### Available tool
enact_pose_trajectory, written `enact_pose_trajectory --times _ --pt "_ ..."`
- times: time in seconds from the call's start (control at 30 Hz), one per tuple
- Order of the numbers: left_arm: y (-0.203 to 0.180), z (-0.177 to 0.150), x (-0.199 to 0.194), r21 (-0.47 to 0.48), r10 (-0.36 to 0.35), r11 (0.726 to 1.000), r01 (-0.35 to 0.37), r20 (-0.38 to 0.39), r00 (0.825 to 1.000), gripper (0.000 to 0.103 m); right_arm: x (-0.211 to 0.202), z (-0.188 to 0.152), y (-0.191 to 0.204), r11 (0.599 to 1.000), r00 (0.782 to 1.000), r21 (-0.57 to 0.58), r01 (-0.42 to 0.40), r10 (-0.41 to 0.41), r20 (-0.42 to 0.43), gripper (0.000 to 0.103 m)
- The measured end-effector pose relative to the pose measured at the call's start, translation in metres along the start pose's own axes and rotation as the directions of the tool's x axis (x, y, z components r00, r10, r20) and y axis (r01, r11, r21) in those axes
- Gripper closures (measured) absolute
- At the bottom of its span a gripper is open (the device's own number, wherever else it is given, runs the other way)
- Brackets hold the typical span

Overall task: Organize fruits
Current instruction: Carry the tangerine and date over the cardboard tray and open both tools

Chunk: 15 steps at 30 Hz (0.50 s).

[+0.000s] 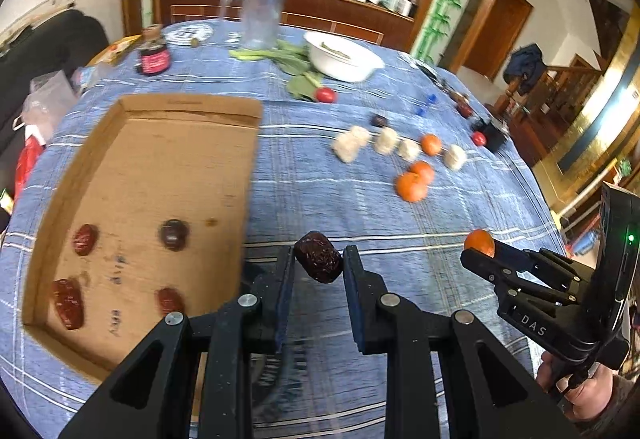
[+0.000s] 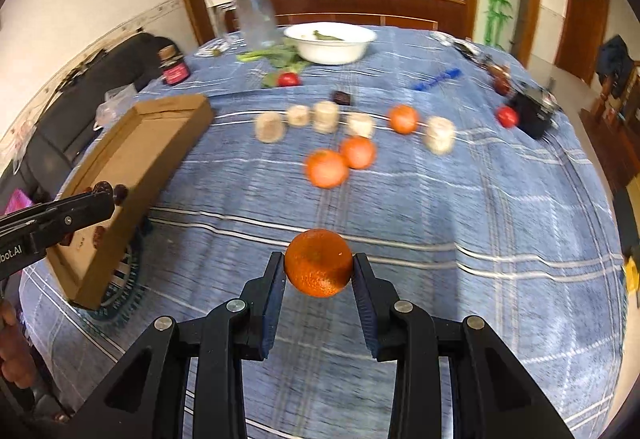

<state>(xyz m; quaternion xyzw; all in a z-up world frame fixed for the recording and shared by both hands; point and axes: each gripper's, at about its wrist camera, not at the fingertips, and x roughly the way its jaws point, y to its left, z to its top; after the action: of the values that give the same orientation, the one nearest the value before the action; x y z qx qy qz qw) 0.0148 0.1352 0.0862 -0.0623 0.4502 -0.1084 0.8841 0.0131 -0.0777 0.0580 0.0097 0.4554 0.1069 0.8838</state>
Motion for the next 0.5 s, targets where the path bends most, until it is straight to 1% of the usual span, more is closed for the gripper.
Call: enact_pose_trajectory --times 0.2,0.5 --pt "0.047 0.003 -0.012 -0.072 0.059 0.996 -0.057 0.021 0.998 0.079 0.016 0.018 0.038 0.997 0.998 -0.050 -0.062 0.062 -0.010 0.067" --pt "0.114 0.006 -0.022 -0.163 0.155 0.975 -0.148 0.028 0.988 0.079 0.033 0.049 0.101 0.979 0.989 -0.141 -0.146 0.146 -0.010 0.066"
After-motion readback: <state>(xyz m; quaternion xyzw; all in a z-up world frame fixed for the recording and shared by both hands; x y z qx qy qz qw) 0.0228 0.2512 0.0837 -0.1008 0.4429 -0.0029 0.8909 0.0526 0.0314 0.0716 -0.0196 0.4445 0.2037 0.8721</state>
